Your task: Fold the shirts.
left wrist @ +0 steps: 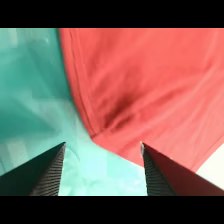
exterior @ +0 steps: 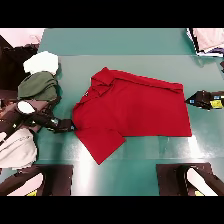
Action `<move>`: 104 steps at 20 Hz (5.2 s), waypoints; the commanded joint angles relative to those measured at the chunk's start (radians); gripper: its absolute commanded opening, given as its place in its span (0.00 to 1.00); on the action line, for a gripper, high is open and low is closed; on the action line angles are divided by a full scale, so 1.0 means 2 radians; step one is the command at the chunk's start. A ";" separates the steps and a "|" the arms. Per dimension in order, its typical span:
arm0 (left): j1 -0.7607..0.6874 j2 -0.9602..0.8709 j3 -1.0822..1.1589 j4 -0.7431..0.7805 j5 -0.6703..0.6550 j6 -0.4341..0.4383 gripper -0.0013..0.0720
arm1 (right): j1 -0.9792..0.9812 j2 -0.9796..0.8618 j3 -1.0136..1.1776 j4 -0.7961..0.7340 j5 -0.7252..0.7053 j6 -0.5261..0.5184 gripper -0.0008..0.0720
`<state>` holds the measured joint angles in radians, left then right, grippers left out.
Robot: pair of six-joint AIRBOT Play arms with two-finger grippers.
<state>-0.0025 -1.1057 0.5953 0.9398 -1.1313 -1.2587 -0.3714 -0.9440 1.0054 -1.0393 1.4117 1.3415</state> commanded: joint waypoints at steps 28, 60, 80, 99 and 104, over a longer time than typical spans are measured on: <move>-0.043 0.007 0.109 0.014 0.032 -0.022 0.05 | -0.206 -0.124 -0.169 -0.057 -0.029 -0.099 0.54; -0.043 0.144 0.818 0.057 0.088 -0.039 0.05 | -0.066 0.097 0.536 -0.031 -0.073 0.026 0.02; -0.043 -0.210 0.448 0.065 0.186 -0.047 0.05 | 0.061 -0.298 0.270 -0.144 -0.049 0.056 0.02; -0.042 -0.244 0.448 0.273 0.105 0.024 0.05 | 0.132 -0.319 0.198 -0.144 -0.115 0.080 0.02; -0.042 -0.265 0.448 0.274 0.037 0.023 0.05 | 0.162 -0.319 0.170 -0.144 -0.105 0.080 0.03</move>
<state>-0.0872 -1.6180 1.4902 1.4590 -0.9546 -1.2140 -0.0765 -1.5822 1.3731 -1.3281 1.1751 1.5013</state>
